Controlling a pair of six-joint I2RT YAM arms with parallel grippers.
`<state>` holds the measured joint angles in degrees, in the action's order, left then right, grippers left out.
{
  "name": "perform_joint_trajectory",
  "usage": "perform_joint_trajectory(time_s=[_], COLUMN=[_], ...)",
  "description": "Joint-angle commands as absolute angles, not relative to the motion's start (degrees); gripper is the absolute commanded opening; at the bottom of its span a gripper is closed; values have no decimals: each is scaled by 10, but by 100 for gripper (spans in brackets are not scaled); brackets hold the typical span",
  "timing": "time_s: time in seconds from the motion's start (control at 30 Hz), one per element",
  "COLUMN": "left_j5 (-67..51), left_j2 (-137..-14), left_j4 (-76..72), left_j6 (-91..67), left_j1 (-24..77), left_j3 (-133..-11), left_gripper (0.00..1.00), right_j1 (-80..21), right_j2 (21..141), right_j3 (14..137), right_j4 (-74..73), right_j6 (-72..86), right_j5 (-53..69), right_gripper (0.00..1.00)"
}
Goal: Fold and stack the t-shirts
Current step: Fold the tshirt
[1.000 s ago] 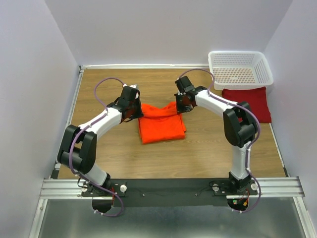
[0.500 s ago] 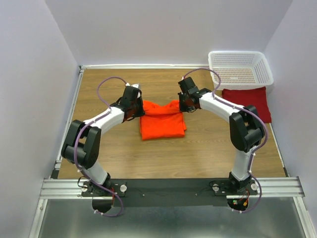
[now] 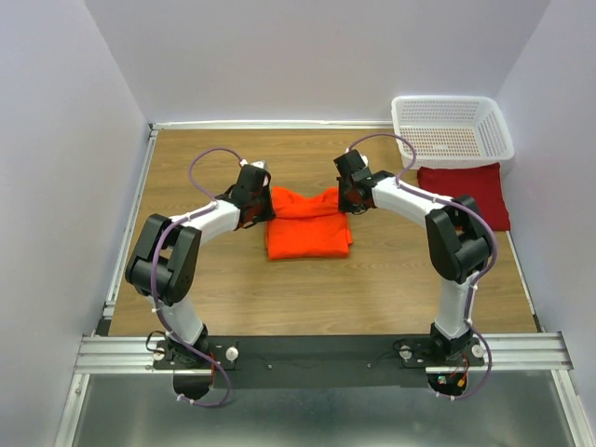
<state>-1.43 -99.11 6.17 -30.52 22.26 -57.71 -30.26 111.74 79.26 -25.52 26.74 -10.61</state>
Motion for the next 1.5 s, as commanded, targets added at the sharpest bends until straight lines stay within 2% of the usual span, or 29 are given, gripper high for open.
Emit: perform_joint_trajectory(time_s=[0.0, 0.07, 0.13, 0.2, 0.4, 0.6, 0.8, 1.07, 1.27, 1.4, 1.43, 1.47], left_j5=[38, 50, 55, 56, 67, 80, 85, 81, 69, 46, 45, 46], left_j2=[-971, -945, -913, -888, -776, -687, -650, -642, -664, -706, -726, -736], left_j4=[43, 33, 34, 33, 44, 67, 85, 91, 72, 42, 28, 19], left_j6=[-294, -278, -268, -269, -287, -297, -299, -297, -293, -290, -287, -284], left_j1=[221, 221, 221, 224, 226, 227, 227, 227, 227, 227, 227, 226], left_j3=[-590, -583, -580, -575, -515, -444, -413, -398, -393, -411, -421, -424], left_gripper=[43, 66, 75, 78, 78, 78, 77, 77, 77, 79, 80, 83], right_j1=[-297, -299, -306, -313, -333, -345, -343, -242, -186, -184, -184, -183], right_j2=[1109, 1088, 1077, 1059, 1016, 1065, 1143, 1206, 1226, 1203, 1195, 1174], right_j3=[791, 794, 802, 809, 784, 795, 832, 876, 906, 881, 868, 855], right_j4=[-247, -246, -243, -241, -181, -152, -146, -137, -134, -120, -112, -104], right_j6=[272, 260, 232, 212, 171, 142, 123, 133, 149, 166, 173, 173], right_j5=[-148, -146, -132, -113, 28, 177, 189, 185, 194, 231, 241, 245], right_gripper=[23, 38, 46, 52, 51, 44, 39, 38, 39, 40, 41, 48])
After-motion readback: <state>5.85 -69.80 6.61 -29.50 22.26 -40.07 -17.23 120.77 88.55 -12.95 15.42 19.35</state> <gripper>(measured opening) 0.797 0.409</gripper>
